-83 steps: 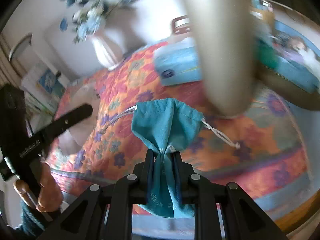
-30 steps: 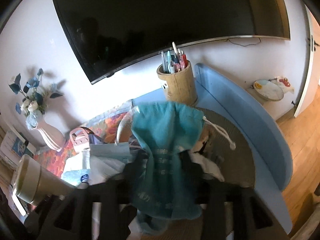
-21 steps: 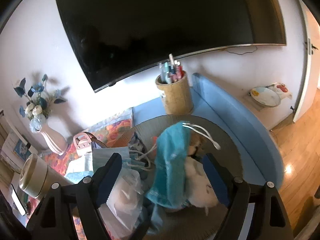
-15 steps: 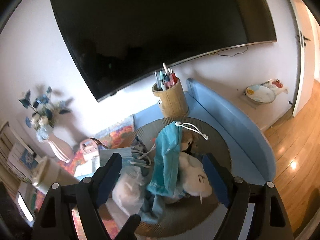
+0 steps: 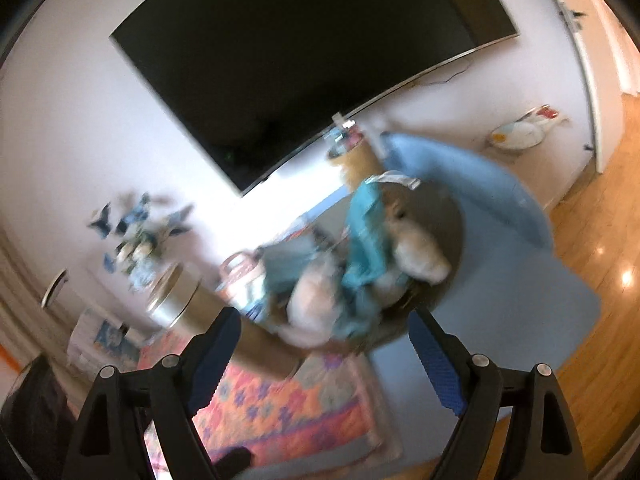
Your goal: Organize soft objects
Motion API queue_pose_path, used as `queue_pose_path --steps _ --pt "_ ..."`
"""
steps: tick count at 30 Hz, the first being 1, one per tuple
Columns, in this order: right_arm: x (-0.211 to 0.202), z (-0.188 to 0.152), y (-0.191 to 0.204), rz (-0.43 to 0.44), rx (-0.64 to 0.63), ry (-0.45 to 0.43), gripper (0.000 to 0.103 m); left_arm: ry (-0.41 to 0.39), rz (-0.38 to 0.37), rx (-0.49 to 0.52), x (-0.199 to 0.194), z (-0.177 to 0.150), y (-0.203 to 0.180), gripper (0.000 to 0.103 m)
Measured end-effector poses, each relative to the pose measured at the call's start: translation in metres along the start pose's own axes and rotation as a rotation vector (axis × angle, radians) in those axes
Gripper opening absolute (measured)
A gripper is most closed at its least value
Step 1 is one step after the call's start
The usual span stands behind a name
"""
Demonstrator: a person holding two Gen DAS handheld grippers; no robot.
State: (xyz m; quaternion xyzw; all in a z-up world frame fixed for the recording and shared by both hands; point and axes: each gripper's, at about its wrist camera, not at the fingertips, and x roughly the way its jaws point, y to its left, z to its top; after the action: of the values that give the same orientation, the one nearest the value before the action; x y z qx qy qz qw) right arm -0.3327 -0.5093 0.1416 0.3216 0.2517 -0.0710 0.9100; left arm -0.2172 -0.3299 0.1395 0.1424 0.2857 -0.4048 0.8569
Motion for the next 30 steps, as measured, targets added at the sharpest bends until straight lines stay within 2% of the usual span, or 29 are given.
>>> queue_pose_path --steps 2,3,6,8,11,14,19,21,23,25,30 --pt "0.008 -0.012 0.016 0.03 -0.037 0.044 0.085 -0.012 0.027 -0.023 -0.021 -0.009 0.024 0.083" --pt "0.014 -0.02 0.027 0.048 -0.066 0.077 0.089 -0.017 0.044 -0.03 -0.032 -0.014 0.037 0.083" --pt "0.048 -0.05 0.07 0.129 -0.198 0.243 0.094 -0.006 0.093 -0.078 -0.066 -0.032 0.081 0.083" --pt "0.066 -0.067 0.099 0.142 -0.282 0.305 0.094 0.017 0.132 -0.133 -0.081 -0.042 0.113 0.083" --pt "0.09 -0.089 0.137 0.173 -0.37 0.368 0.094 0.022 0.215 -0.235 -0.101 -0.055 0.165 0.083" --pt "0.123 -0.108 0.184 0.198 -0.455 0.411 0.094 -0.015 0.308 -0.322 -0.119 -0.069 0.212 0.083" --pt "0.165 -0.129 0.247 0.16 -0.573 0.399 0.094 -0.043 0.428 -0.436 -0.135 -0.09 0.267 0.083" --pt "0.183 -0.132 0.28 0.114 -0.647 0.347 0.094 -0.04 0.457 -0.454 -0.132 -0.094 0.289 0.083" --pt "0.197 -0.128 0.299 0.098 -0.663 0.298 0.094 -0.037 0.507 -0.461 -0.121 -0.095 0.303 0.083" --pt "0.221 -0.121 0.314 0.052 -0.647 0.271 0.094 -0.05 0.549 -0.471 -0.112 -0.097 0.318 0.083" --pt "0.268 -0.123 0.327 -0.084 -0.676 0.156 0.094 -0.011 0.628 -0.545 -0.071 -0.107 0.359 0.083"
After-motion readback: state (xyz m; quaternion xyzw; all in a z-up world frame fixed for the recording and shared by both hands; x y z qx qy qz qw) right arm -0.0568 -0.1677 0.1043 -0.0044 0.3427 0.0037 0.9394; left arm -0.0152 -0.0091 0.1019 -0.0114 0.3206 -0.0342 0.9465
